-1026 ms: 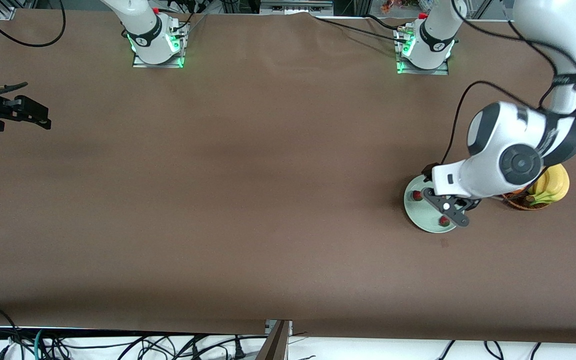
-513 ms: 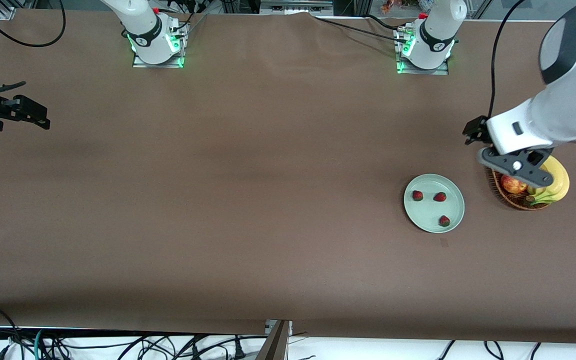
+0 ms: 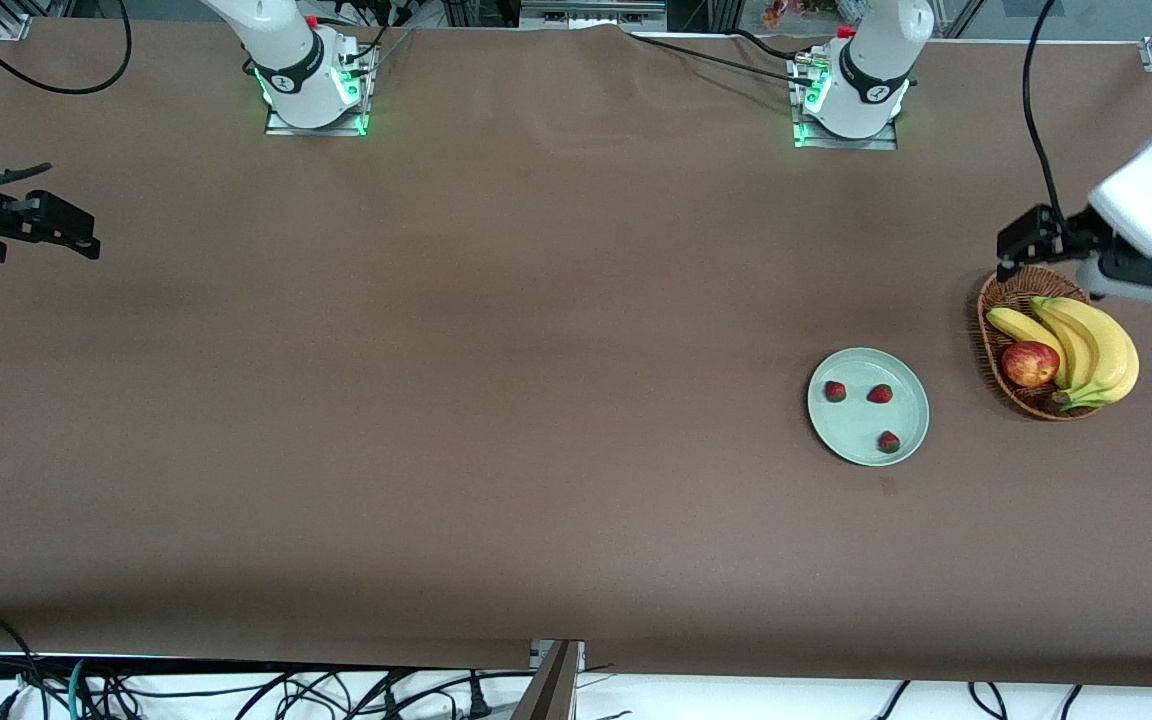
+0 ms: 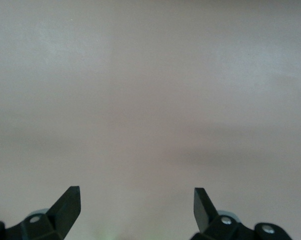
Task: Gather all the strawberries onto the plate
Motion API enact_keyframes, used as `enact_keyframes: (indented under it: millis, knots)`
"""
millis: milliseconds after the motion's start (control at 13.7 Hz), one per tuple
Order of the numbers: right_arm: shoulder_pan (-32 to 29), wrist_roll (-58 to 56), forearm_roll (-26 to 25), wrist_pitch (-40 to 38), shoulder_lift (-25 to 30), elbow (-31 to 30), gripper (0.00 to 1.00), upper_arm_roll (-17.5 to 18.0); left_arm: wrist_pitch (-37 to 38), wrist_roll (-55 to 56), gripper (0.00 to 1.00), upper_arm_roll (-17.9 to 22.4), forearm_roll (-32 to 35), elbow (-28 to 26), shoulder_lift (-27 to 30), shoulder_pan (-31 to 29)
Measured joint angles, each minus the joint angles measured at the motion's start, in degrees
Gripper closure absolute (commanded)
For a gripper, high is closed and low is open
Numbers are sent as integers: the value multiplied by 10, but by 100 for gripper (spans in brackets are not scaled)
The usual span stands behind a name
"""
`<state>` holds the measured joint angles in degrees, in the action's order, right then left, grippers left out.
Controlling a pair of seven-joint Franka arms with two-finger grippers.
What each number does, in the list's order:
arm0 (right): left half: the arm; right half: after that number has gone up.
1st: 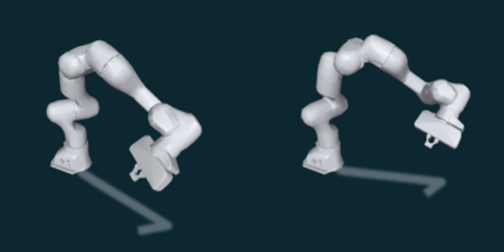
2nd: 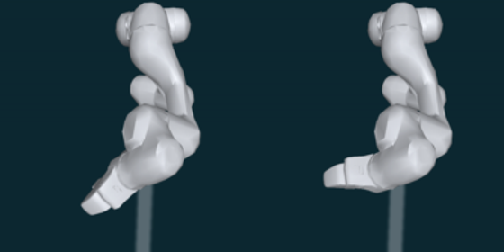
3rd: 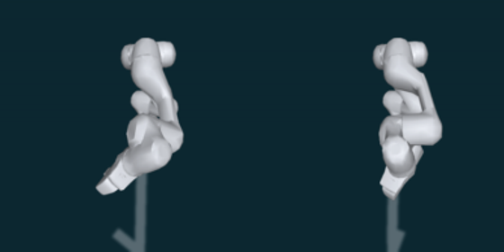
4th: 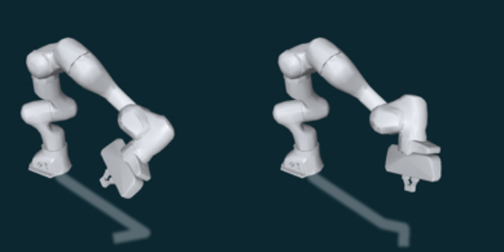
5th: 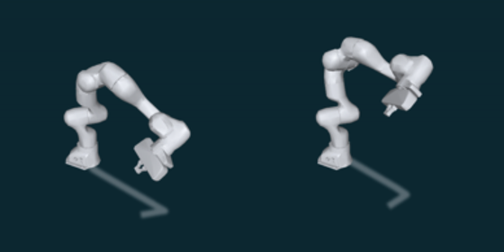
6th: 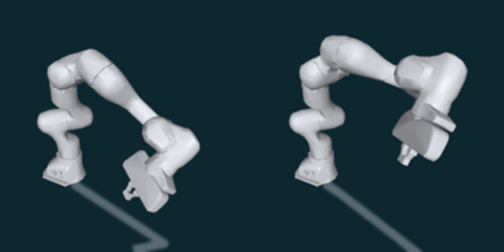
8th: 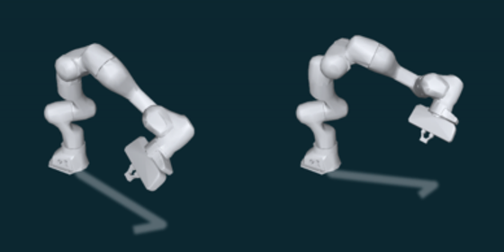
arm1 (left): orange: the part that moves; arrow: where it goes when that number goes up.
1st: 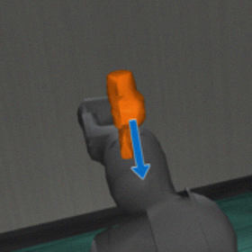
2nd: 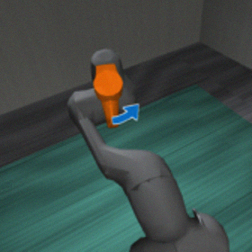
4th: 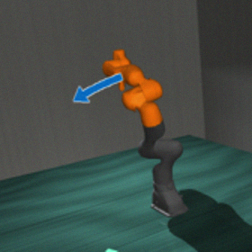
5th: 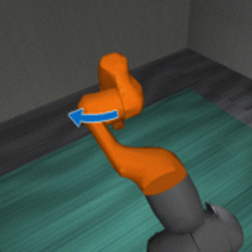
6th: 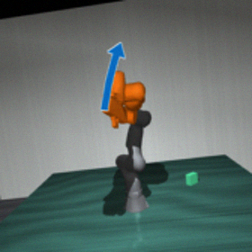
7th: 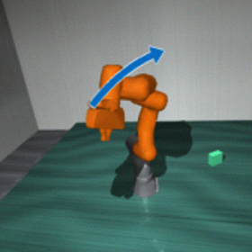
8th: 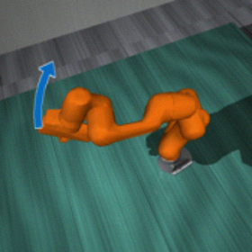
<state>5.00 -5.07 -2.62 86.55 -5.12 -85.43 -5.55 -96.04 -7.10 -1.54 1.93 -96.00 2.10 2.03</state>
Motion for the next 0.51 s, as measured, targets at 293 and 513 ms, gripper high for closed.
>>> enact_keyframes:
  millis: [293,513]
  knots:
    - [-1,0,0,0,0,0,0,0,-1,5,0,32,-2,-25,19,17]
    - [-1,0,0,0,0,0,0,0,16,6,0,29,4,-27,10,17]
